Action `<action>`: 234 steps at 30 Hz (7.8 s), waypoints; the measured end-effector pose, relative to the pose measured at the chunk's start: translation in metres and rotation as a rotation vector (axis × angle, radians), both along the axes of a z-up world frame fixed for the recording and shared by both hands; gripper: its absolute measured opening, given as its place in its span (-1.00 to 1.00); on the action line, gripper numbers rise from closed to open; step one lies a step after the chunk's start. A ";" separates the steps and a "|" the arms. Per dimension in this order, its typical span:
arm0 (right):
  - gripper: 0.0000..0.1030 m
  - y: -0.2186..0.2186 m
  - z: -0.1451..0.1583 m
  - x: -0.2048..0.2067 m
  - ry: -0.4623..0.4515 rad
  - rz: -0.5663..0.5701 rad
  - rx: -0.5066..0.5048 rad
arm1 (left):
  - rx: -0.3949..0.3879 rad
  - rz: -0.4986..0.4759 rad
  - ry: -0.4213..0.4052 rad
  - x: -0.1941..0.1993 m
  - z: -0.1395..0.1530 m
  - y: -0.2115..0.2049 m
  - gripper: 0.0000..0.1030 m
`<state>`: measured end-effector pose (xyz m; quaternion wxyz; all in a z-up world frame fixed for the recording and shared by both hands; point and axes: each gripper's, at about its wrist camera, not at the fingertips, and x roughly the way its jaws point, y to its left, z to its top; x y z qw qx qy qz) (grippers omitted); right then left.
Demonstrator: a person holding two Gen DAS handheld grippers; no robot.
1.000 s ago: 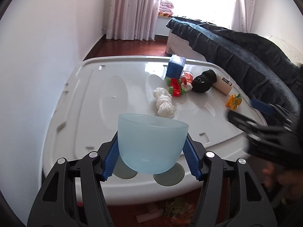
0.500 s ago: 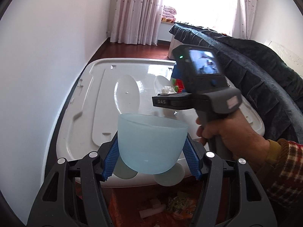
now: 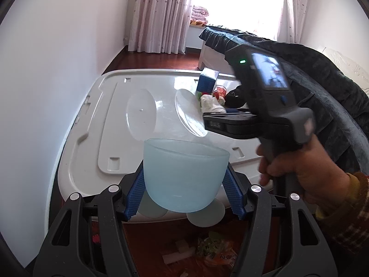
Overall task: Collect trash
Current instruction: 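Carry cup and tissue bundle over the bin and open both grippers, then grasp the orange-green dinosaur toy with the right gripper, then grasp the blue carton with the left gripper while the right holds the dinosaur, then carry dinosaur and carton over the bin and open both grippers, then grasp the white cylindrical jar with the right gripper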
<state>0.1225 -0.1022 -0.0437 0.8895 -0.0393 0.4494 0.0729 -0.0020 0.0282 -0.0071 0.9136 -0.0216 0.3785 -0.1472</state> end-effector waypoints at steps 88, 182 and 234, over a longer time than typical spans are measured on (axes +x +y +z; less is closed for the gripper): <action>0.22 -0.173 -0.027 0.035 0.081 -0.486 -0.084 | 0.035 0.084 -0.002 -0.033 -0.017 -0.042 0.72; 0.23 -0.036 -0.020 -0.234 0.018 -0.119 -0.054 | 0.129 0.206 0.101 -0.109 -0.050 -0.009 -0.04; 0.73 -0.189 -0.002 0.064 -0.033 -0.072 -0.226 | 0.048 0.005 -0.014 0.004 -0.006 -0.091 0.76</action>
